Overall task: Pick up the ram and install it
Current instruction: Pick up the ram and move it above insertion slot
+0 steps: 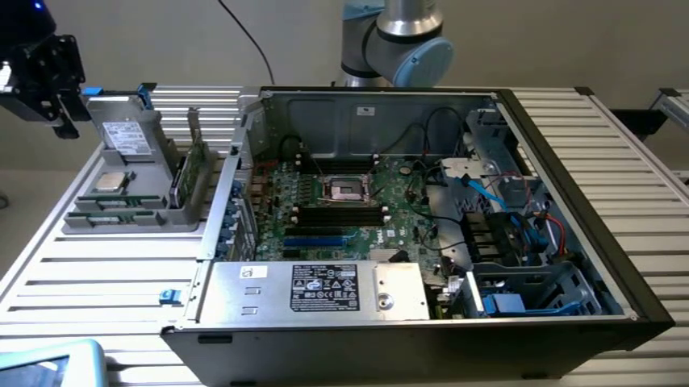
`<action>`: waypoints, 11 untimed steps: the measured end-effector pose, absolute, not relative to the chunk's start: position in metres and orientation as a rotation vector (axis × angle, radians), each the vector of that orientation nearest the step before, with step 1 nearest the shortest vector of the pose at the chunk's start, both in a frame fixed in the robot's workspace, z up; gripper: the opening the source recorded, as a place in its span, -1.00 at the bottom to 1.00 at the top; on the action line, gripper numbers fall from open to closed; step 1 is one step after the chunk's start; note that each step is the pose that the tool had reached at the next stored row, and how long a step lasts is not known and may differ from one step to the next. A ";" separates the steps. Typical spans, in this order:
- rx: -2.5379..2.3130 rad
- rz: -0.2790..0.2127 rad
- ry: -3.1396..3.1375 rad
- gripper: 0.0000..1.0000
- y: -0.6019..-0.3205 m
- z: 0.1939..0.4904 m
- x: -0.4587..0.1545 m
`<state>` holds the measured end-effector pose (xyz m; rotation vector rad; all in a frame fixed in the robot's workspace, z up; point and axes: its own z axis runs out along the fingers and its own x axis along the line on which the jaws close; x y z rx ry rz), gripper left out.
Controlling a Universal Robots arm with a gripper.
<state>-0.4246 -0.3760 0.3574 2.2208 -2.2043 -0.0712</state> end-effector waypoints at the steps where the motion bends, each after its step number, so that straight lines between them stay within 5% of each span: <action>1: 2.221 -0.071 -2.204 -0.14 -0.376 0.356 -0.424; 11: 2.225 -0.081 -2.208 -0.14 -0.377 0.338 -0.423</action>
